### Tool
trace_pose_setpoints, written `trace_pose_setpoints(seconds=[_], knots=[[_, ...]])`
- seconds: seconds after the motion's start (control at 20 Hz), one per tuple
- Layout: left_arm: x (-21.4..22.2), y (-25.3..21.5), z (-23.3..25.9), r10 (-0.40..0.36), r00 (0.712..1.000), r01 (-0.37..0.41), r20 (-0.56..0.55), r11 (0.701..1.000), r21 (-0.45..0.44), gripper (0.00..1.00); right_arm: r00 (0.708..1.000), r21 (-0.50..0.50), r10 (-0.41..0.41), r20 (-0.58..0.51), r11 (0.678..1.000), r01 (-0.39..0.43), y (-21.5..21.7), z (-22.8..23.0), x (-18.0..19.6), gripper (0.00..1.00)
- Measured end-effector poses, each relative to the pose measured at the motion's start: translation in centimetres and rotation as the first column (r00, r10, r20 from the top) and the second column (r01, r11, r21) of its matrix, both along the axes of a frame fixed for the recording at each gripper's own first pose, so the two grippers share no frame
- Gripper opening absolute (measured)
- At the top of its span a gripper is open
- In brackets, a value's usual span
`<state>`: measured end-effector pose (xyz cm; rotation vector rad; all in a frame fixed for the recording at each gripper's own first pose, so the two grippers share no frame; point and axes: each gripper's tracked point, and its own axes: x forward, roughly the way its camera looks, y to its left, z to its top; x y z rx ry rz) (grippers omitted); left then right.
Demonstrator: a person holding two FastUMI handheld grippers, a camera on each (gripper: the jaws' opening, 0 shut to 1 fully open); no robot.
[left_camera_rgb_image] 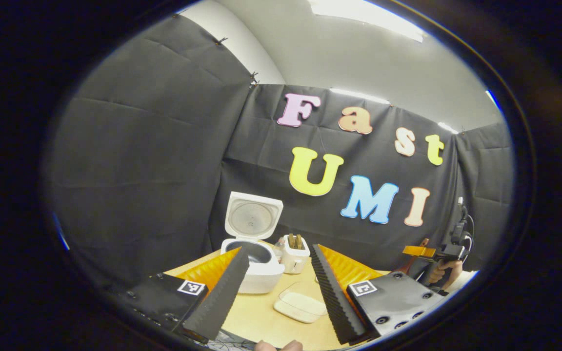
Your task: Close the left gripper, press the button to open the rice cooker; take a wooden spoon from the chopstick holder with the right hand, scoop a spoonful of rice and pour it into the rice cooker, then put the wooden spoon back into the chopstick holder.
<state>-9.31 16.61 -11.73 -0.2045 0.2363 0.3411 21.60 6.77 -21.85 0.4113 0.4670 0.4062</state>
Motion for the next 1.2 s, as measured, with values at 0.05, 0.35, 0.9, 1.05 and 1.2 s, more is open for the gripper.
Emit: trace_pose_setpoints(seconds=[0.05,0.35,0.9,1.05,1.2], knots=[[0.5,-0.8,-0.1,0.017,1.0,-0.017,-0.014,1.0,0.012,0.85,1.0,0.02,-0.004,-0.025,1.0,0.004,-1.0,-1.3,0.9,0.18],[2.1,-6.6,-2.6,0.101,0.986,-0.1,-0.134,0.995,0.009,0.85,0.989,0.075,-0.037,-0.146,0.996,0.048,-5.2,-10.5,6.9,0.18],[4.3,-10.2,-5.1,0.116,0.958,-0.101,-0.261,0.992,0.072,0.9,0.946,0.034,0.003,-0.324,0.999,0.008,-2.7,-23.1,8.6,0.18],[3.5,-9.7,-4.8,0.145,0.954,-0.115,-0.262,0.985,0.126,0.86,0.934,-0.007,-0.013,-0.357,1.0,0.011,-2.6,-24.8,8.3,0.18],[2.5,-9.1,-4.7,0.171,0.951,-0.147,-0.256,0.983,0.109,0.96,0.923,-0.014,-0.03,-0.383,1.0,0.026,-2.6,-25.6,8.0,0.18]])
